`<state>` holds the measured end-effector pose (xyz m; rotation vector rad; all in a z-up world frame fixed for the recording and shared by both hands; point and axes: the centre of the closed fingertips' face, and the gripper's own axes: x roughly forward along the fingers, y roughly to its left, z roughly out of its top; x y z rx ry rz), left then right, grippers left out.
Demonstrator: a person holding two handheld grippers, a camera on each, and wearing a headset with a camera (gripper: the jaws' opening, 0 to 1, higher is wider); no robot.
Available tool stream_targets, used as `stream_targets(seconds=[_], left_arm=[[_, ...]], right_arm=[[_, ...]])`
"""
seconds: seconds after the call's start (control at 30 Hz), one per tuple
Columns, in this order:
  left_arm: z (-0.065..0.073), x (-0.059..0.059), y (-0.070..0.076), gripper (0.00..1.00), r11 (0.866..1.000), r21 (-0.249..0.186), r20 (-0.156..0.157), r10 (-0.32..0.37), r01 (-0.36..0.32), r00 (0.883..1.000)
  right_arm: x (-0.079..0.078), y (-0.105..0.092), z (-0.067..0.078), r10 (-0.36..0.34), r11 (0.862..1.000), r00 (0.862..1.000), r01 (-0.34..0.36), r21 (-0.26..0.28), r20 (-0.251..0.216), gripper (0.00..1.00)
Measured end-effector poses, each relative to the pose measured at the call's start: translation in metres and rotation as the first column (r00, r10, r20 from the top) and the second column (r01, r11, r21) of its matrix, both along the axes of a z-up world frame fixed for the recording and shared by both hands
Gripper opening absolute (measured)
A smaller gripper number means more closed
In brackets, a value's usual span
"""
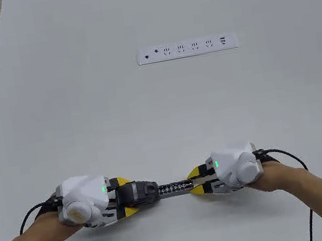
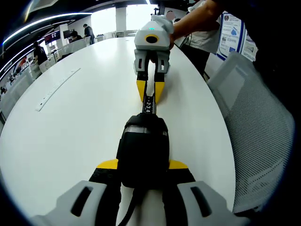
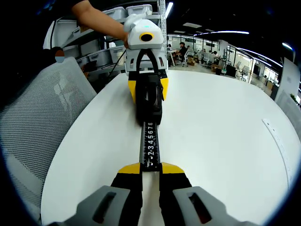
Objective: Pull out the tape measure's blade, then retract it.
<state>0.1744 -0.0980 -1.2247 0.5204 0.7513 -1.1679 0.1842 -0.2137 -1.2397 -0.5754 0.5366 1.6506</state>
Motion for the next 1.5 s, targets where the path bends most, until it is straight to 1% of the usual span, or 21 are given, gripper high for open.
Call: stream_targets(seconds=[0.2,0.83,1.5], left_arm=[[0.0,0.0,0.0,0.3,1.0,0.006,0.005,-0.004,0.004,1.0],[0.0,-0.001,-0.001,0.3,1.0,0.017,0.001,-0.01,0.01,1.0],[0.0,-0.001,0.001,0.3,1.0,0.023,-0.001,-0.008,0.008,1.0]], right_arm=[[0.0,-0.005,0.0,-0.007,1.0,1.0,0.007,-0.007,-0.005,0.1],[0.003,-0.025,-0.003,-0.023,1.0,1.0,0.023,-0.019,-0.009,0.1],[0.004,-0.04,-0.001,-0.032,0.999,0.999,0.032,-0.025,-0.007,0.1]])
